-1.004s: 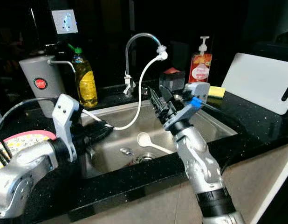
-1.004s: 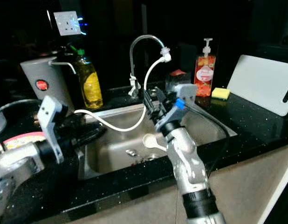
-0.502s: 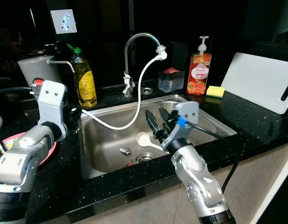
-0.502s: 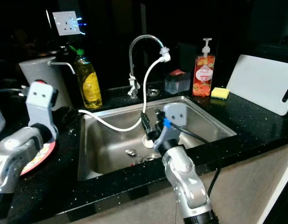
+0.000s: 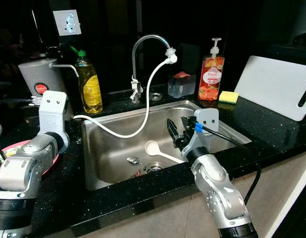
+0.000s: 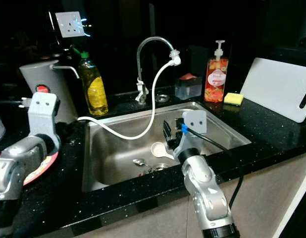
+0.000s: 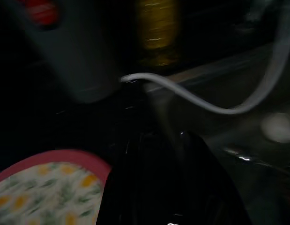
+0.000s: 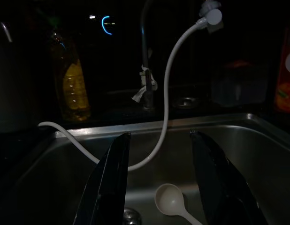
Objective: Kitchen organization
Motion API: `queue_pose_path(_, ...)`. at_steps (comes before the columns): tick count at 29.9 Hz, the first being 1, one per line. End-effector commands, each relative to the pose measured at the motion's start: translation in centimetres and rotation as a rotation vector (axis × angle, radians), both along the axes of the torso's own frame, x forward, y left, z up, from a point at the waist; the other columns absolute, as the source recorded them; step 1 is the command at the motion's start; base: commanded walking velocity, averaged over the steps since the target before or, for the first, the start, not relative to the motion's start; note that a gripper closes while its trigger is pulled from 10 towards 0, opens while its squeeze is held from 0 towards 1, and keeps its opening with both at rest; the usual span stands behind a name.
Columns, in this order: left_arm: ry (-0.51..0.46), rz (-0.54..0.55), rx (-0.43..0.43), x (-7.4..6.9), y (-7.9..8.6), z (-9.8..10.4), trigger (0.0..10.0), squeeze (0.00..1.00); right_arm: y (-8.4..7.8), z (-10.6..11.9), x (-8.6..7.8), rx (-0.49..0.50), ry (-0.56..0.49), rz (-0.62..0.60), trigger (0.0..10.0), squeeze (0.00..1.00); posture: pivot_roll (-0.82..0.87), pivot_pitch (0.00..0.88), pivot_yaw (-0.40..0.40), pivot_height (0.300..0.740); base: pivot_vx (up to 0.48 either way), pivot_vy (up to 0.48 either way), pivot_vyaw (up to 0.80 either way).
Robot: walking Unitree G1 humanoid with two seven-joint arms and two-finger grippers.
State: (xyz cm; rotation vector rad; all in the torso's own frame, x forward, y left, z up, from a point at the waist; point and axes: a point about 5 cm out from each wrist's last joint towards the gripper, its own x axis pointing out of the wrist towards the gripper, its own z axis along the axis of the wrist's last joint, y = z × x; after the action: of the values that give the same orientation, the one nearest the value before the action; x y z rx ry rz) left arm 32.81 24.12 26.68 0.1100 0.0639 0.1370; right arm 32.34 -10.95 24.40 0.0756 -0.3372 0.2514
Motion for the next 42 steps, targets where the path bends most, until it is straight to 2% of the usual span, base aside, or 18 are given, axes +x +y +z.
queue_pose_path(1,0.017,0.173,-0.021,-0.1,2.2,-0.3,10.0,0.0,0.2,0.0,-0.1,0.004,0.011,0.009,10.0,0.0,0.02,0.011,0.054,0.74,0.0,0.0,0.0)
queue_pose_path(2,0.017,0.173,-0.021,-0.1,2.2,-0.3,10.0,0.0,0.2,0.0,-0.1,0.004,0.011,0.009,10.0,0.0,0.02,0.011,0.054,0.74,0.0,0.0,0.0)
queue_pose_path(4,0.04,0.289,-0.043,-0.5,3.9,-0.6,10.0,0.0,0.5,-0.1,-0.1,0.004,0.015,0.018,10.0,0.0,0.02,0.01,0.049,0.74,0.0,0.0,0.0)
queue_pose_path(5,0.04,0.289,-0.043,-0.5,3.9,-0.6,10.0,0.0,0.5,-0.1,-0.1,0.004,0.015,0.018,10.0,0.0,0.02,0.01,0.049,0.74,0.0,0.0,0.0)
queue_pose_path(8,0.151,0.395,-0.129,-0.9,5.8,-2.6,10.0,0.0,1.0,-0.1,0.0,0.003,0.017,0.036,10.0,0.0,0.02,0.01,0.047,0.74,0.0,0.0,0.0)
queue_pose_path(10,0.172,0.408,-0.154,-1.0,6.0,-3.0,10.0,0.0,1.0,-0.1,0.0,0.003,0.017,0.038,10.0,0.0,0.02,0.01,0.047,0.74,0.0,0.0,0.0)
queue_pose_path(12,0.224,0.427,-0.245,-1.1,6.4,-4.2,10.0,0.0,1.0,0.0,0.0,0.002,0.018,0.038,10.0,0.0,0.02,0.01,0.046,0.74,0.0,0.0,0.0)
queue_pose_path(13,0.224,0.427,-0.245,-1.1,6.4,-4.2,10.0,0.0,1.0,0.0,0.0,0.002,0.018,0.038,10.0,0.0,0.02,0.01,0.046,0.74,0.0,0.0,0.0)
queue_pose_path(14,0.248,0.43,-0.29,-1.1,6.5,-4.6,10.0,0.0,0.9,-0.1,0.0,0.004,0.02,0.035,10.0,0.0,0.02,0.013,0.045,0.74,0.0,0.0,0.0)
queue_pose_path(16,0.272,0.41,-0.344,-1.0,6.6,-5.1,10.0,0.0,0.7,-0.2,0.0,0.004,0.027,0.03,10.0,0.0,0.02,0.013,0.045,0.74,0.0,0.0,0.0)
queue_pose_path(25,0.305,0.349,-0.45,-0.7,6.2,-5.6,10.0,0.0,0.7,-0.3,0.0,0.003,0.031,0.029,10.0,0.0,0.01,0.014,0.046,0.74,0.0,0.0,0.0)
queue_pose_path(26,0.333,0.305,-0.49,-0.6,5.7,-6.0,10.0,0.0,0.7,-0.3,0.0,0.003,0.03,0.03,10.0,0.0,0.01,0.013,0.047,0.74,0.0,0.0,0.0)
queue_pose_path(28,0.352,0.276,-0.515,-0.5,5.3,-6.2,10.0,0.0,0.7,-0.3,0.0,0.002,0.03,0.031,10.0,0.0,0.01,0.013,0.047,0.74,0.0,0.0,0.0)
queue_pose_path(32,0.385,0.215,-0.533,-0.5,4.5,-6.6,10.0,0.0,0.7,-0.3,0.0,0.0,0.03,0.031,10.0,0.0,0.01,0.011,0.046,0.74,0.0,0.0,0.0)
queue_pose_path(42,0.414,0.142,-0.547,-0.3,3.5,-6.6,10.0,0.0,0.8,-0.4,0.0,-0.001,0.029,0.031,10.0,0.0,0.01,0.004,0.049,0.74,0.0,0.0,0.0)
